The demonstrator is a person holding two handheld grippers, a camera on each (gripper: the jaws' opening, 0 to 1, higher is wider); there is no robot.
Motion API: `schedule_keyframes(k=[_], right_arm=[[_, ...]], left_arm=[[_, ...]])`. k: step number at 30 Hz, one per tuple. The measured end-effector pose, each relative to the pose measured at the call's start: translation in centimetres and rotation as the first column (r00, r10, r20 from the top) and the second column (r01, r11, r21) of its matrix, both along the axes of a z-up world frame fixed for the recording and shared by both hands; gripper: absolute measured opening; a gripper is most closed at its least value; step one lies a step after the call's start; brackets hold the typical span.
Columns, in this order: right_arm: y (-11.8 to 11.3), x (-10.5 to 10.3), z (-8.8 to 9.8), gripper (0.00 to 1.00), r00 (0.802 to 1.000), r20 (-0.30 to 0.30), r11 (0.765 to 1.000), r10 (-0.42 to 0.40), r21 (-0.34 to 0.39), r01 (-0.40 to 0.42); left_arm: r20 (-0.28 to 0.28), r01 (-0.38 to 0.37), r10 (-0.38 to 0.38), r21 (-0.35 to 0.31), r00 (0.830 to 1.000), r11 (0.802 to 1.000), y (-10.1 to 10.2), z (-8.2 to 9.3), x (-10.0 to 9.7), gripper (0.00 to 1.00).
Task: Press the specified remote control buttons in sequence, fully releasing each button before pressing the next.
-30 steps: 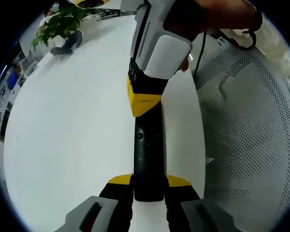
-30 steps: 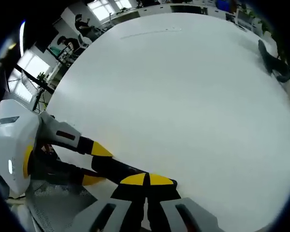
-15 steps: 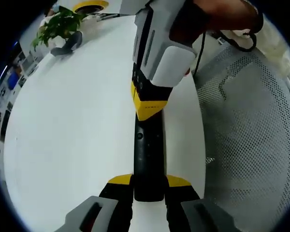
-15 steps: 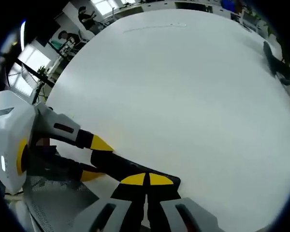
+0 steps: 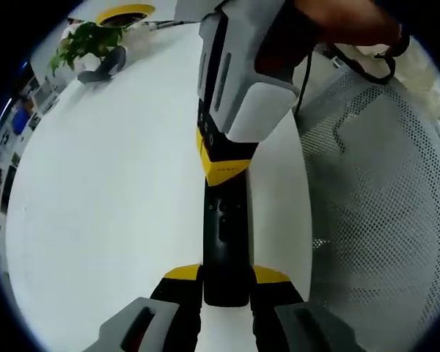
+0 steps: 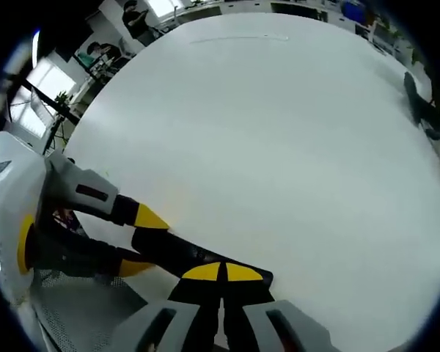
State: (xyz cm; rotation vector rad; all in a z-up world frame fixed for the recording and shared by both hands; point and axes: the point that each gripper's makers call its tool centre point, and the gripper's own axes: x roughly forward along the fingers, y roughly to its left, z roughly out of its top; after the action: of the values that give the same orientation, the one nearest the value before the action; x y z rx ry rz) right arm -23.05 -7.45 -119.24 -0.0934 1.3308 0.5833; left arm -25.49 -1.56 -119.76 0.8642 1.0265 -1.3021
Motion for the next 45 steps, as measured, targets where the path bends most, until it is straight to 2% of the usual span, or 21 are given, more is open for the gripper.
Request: schedule_keyframes(k=[7, 11, 17, 25, 34, 45], right_arm=[[-0.19, 0.03, 0.05, 0.00, 0.999, -0.007, 0.999, -0.033, 0.021, 0.033], [-0.03, -0.01, 0.04, 0.00, 1.000, 0.013, 1.000, -0.003, 0.004, 0.003], [-0.12, 0.04, 0.11, 0.00, 1.000, 0.024, 1.000, -0.013, 0.006, 0.013], [-0.19, 0.13, 0.19, 0.00, 0.999, -0.001, 0.998, -0.047, 0.035, 0.047], [-0.07, 0.03, 0.25, 0.00, 0.999, 0.010, 0.999, -0.035, 0.027, 0.034], [0.59, -0.28, 0.29, 0.00, 1.000, -0.010, 0.998, -0.028, 0.050, 0.029]], left_arm=[[-0.001, 0.005, -0.005, 0.011, 1.000, 1.000, 0.00, -0.02, -0.01, 0.24], [0.004, 0.004, -0.004, 0.014, 1.000, 1.000, 0.01, 0.01, 0.01, 0.24], [0.004, 0.007, -0.007, 0.018, 1.000, 1.000, 0.02, 0.01, 0.00, 0.24], [0.010, 0.014, -0.015, 0.031, 1.000, 0.999, 0.02, -0.01, -0.05, 0.24], [0.007, 0.006, -0.006, 0.015, 1.000, 1.000, 0.03, 0.04, -0.10, 0.24], [0.004, 0.003, -0.003, 0.011, 1.000, 1.000, 0.05, 0.07, -0.12, 0.24]])
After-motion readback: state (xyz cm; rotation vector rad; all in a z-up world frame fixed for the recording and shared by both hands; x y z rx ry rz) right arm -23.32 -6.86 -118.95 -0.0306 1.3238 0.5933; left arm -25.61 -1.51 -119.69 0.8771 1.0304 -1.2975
